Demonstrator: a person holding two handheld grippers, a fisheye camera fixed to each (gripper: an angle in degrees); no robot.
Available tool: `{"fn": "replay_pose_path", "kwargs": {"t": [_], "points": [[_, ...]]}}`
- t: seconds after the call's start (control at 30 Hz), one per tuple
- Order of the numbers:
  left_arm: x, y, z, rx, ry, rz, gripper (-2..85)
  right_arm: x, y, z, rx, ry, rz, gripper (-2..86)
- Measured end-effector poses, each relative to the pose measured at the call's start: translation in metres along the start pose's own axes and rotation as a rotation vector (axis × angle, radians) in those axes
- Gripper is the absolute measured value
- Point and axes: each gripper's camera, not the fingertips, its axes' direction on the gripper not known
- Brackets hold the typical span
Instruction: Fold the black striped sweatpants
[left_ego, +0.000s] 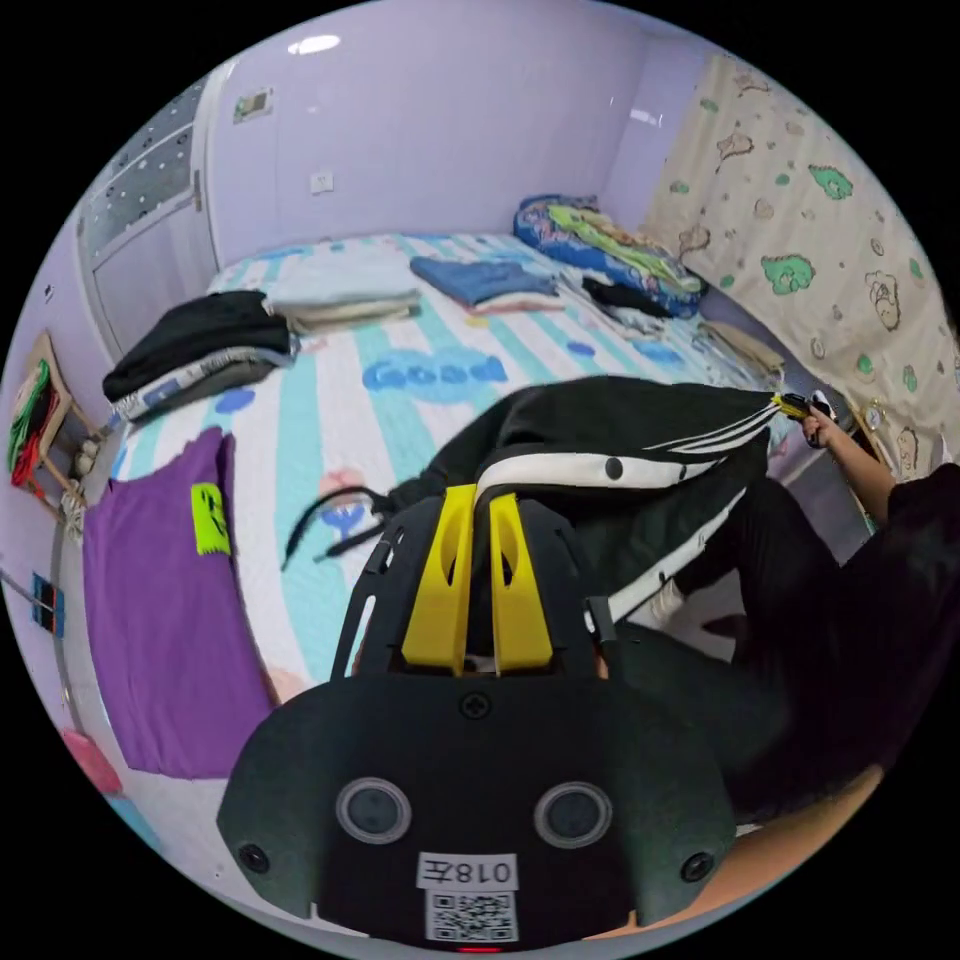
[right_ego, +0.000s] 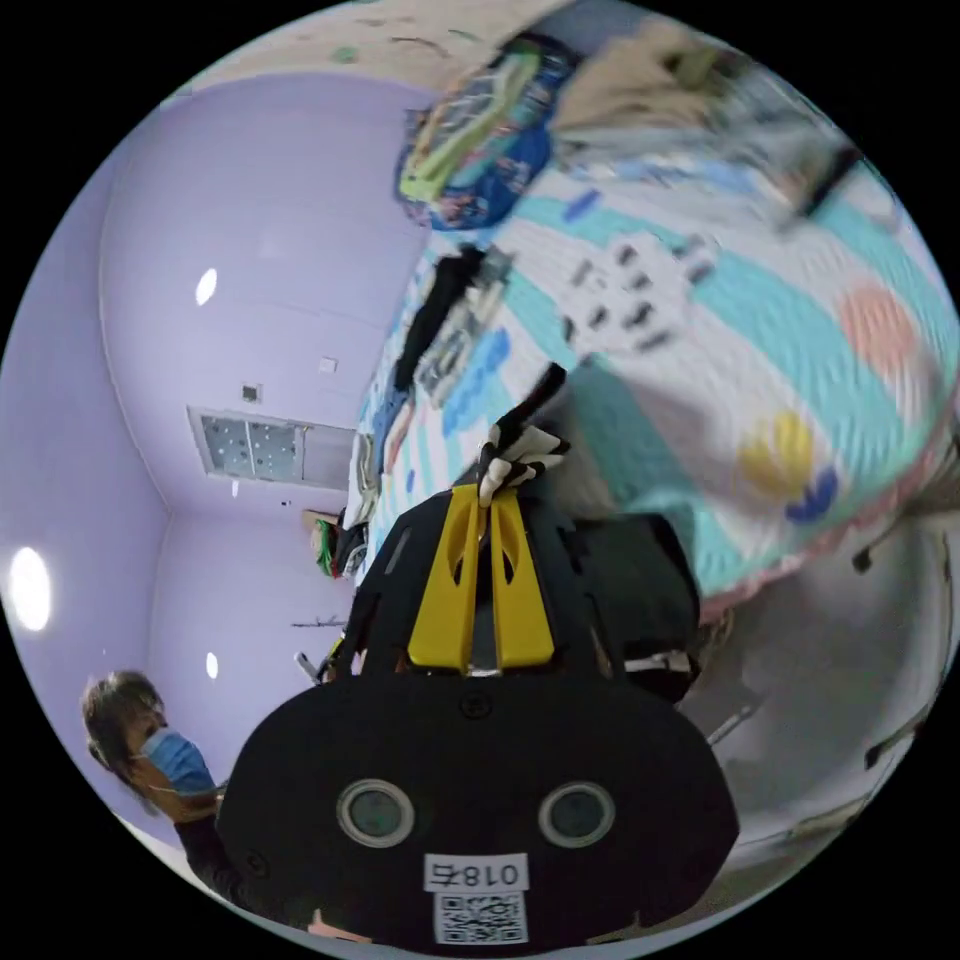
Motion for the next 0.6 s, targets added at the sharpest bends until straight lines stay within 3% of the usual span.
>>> {"fn": "replay_pose_path", "kwargs": {"t": [0.17,0.43,0.6], "points": [[0.018,0.014,0.022,-0.121,-0.087,0.011,0.2,0.036,0.032,0.004,0.065,-0.029,0.095,0.5],[0.003,0.020,-0.025,-0.032,-0.127,-0.037,0.2,-0.056,0.057,-0.033,0.032,0.007,-0.209,0.6],[-0.017,0.061,-0.019,-0.039,-0.053,-0.100,0.7,0.010,0.126,-0.022,-0.014,0.045,-0.107,0.5]]}}
